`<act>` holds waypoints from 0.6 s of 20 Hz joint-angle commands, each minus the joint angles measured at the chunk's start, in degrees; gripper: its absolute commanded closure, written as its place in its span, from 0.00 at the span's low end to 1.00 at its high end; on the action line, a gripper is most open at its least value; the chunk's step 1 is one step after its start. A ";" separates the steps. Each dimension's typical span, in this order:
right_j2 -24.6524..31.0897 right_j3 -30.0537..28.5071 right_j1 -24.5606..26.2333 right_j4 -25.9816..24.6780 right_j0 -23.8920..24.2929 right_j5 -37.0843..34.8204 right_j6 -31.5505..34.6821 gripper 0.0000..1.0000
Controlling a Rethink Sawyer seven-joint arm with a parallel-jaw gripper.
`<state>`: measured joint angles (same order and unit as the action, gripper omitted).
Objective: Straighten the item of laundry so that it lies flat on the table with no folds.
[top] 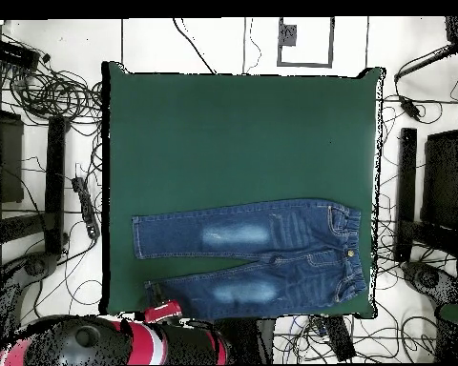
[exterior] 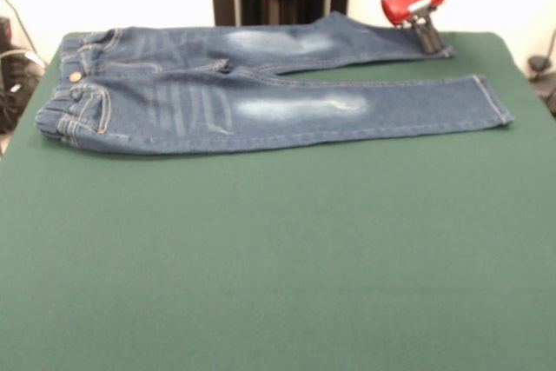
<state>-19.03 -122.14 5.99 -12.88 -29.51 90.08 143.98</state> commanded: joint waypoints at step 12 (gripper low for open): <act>21.05 -16.78 8.35 22.76 -0.28 -17.74 11.86 1.00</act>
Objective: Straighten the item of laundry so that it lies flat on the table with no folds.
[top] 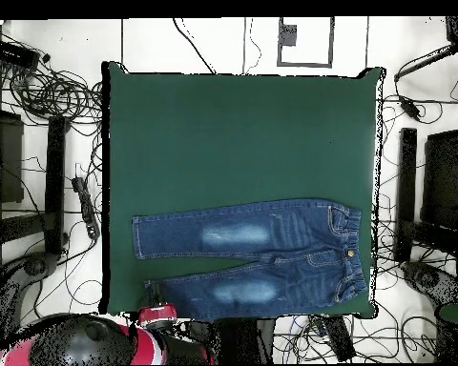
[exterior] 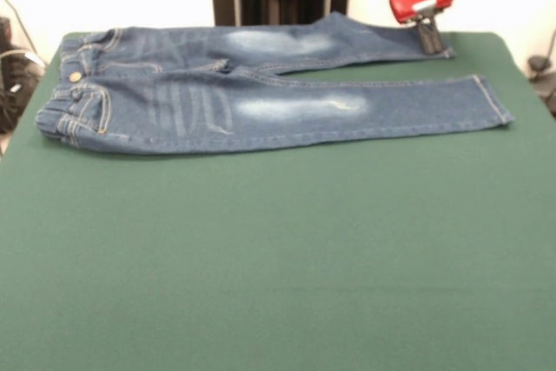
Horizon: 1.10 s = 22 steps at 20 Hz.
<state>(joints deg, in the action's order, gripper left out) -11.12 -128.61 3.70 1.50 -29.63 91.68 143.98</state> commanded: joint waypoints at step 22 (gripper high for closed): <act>28.00 -15.91 5.92 23.22 2.34 -21.97 17.23 1.00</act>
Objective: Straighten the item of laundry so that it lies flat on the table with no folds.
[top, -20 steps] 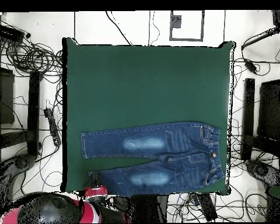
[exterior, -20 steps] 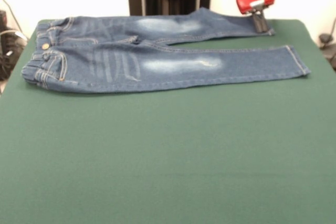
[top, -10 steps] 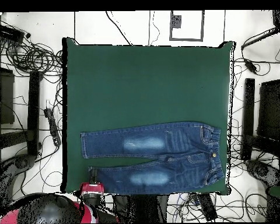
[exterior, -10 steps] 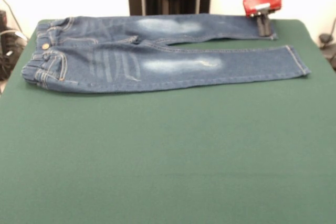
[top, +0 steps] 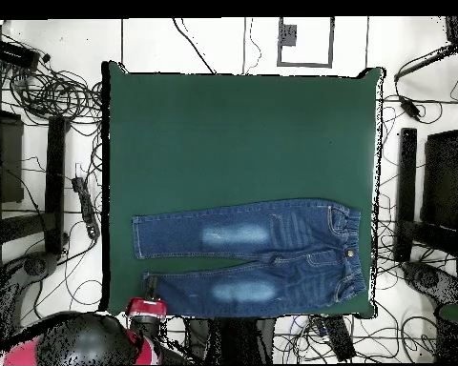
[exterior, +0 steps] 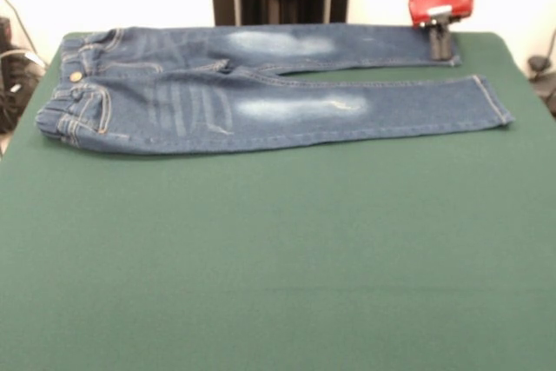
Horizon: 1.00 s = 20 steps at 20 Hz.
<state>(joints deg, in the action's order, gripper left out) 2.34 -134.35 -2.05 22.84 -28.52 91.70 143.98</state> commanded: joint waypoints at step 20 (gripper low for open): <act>29.36 -13.25 11.72 16.69 5.64 -16.75 24.61 1.00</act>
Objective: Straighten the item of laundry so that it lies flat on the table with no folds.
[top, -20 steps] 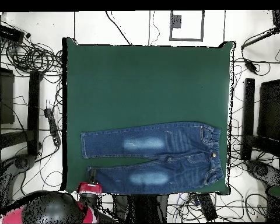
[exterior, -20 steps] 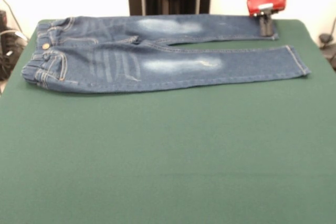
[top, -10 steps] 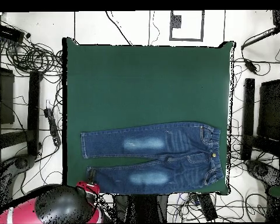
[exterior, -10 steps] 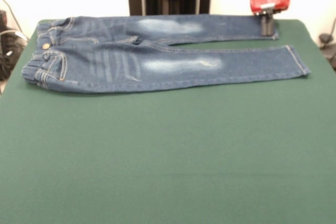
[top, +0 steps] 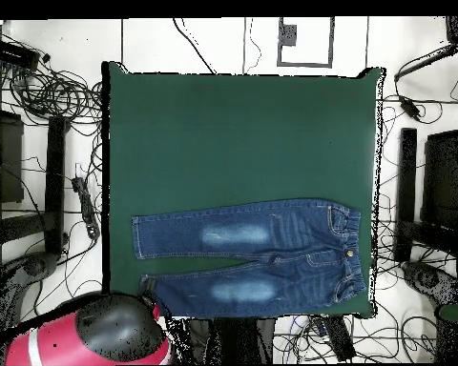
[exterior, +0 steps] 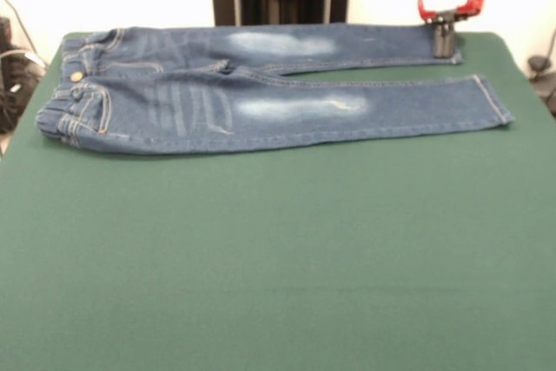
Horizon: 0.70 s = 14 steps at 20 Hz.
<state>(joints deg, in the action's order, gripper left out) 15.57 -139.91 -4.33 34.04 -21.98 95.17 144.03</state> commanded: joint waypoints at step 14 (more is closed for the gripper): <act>22.07 -7.48 16.03 10.55 3.34 -16.50 28.17 1.00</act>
<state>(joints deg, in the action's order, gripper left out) 24.37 -143.25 -3.13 39.60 -17.42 100.30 150.33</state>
